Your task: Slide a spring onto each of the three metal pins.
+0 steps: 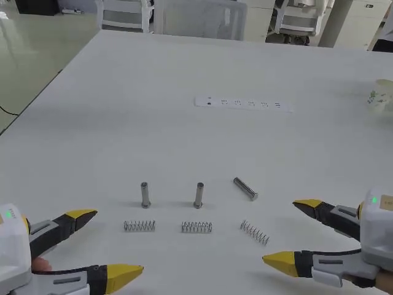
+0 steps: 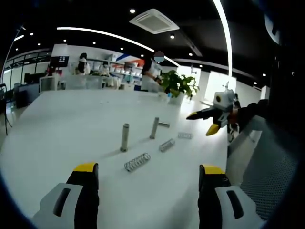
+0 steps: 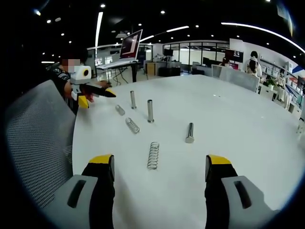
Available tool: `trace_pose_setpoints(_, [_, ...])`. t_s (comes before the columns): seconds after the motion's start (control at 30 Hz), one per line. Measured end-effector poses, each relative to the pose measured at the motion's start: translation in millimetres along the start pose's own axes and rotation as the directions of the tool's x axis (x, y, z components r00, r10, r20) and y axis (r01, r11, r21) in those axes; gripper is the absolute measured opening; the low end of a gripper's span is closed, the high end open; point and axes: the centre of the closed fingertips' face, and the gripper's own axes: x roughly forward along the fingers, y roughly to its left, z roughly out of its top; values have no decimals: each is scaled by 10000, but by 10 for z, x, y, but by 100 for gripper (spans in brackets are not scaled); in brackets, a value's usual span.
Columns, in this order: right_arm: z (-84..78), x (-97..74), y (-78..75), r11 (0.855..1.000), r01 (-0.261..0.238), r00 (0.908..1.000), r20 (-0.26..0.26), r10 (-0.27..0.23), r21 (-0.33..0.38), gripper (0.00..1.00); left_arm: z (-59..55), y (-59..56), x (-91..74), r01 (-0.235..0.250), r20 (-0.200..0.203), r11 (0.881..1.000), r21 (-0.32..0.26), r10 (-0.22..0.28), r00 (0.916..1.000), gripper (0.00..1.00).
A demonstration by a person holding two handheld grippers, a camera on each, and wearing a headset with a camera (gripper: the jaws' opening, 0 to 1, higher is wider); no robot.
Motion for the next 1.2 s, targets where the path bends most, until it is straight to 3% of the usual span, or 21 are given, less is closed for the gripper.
trace_pose_setpoints(0.83, [15, -17, -50, 9999, 136, 9999, -17, -136, 97, 77, -6, 0, 4, 13, 4, 10000, -19, -13, 10000, 83])
trace_pose_setpoints(1.2, [294, 25, -233, 9987, 54, 9999, -115, -60, -505, 76, 77, -36, 17, 108, 206, 9999, 94, -109, 9997, 83])
